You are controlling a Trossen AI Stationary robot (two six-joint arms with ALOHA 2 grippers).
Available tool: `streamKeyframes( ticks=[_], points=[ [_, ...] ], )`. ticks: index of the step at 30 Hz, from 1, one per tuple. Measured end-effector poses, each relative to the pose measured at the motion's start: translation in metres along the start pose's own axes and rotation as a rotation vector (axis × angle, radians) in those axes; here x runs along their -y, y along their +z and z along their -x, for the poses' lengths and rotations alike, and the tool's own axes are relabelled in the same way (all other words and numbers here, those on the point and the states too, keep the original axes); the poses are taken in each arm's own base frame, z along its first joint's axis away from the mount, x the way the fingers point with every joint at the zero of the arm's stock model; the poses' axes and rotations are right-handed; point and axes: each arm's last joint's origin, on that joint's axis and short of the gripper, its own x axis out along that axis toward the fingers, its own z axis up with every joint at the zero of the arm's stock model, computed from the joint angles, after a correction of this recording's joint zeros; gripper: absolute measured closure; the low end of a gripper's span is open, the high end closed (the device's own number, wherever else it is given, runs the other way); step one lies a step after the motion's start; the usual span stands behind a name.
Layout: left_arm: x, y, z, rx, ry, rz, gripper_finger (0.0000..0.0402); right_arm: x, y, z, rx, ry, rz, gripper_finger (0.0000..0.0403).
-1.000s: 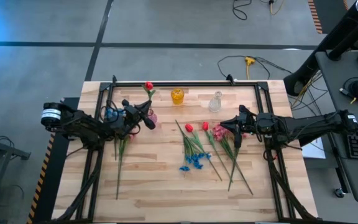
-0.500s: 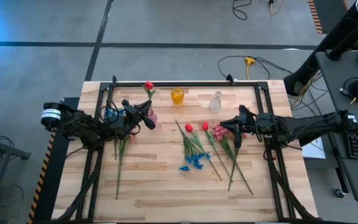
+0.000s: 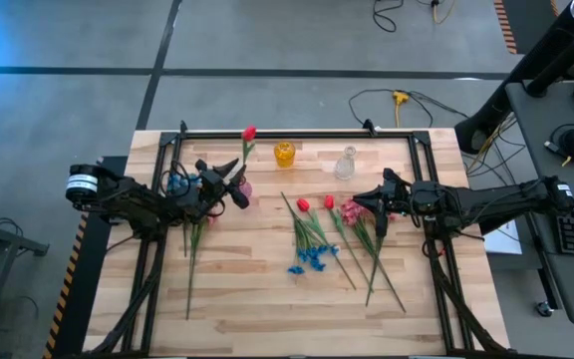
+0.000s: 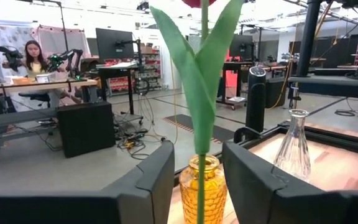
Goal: Sort flowers into vase by color
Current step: Put the right blue flowers into the transparent vase
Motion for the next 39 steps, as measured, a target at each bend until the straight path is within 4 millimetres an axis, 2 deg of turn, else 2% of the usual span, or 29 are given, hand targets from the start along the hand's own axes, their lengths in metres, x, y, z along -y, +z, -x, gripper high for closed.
streamKeyframes(
  ticks=[8,15,21,26,31,39],
  points=[
    [-0.001,-0.004,0.015,-0.015,-0.050,-0.043,0.0269,0.000,-0.001,0.000,-0.013,-0.002,-0.008,0.0374],
    [-0.005,0.011,0.034,0.025,0.030,-0.046,0.0269,0.000,-0.001,0.000,-0.016,0.005,-0.096,0.0374],
    [0.000,0.025,0.047,0.067,-0.037,-0.015,0.0270,-0.002,-0.001,-0.007,-0.059,-0.005,-0.162,0.0374],
    [0.007,0.026,0.057,0.060,-0.127,-0.047,0.0270,-0.007,0.013,-0.023,-0.136,-0.028,-0.188,0.0374],
    [0.013,0.028,0.066,0.065,-0.185,-0.122,0.0270,-0.013,0.033,-0.035,-0.321,-0.108,-0.266,0.0374],
    [0.027,0.045,0.059,0.083,-0.186,-0.253,0.0270,-0.019,0.057,-0.047,-0.582,-0.249,-0.376,0.0374]
  ],
)
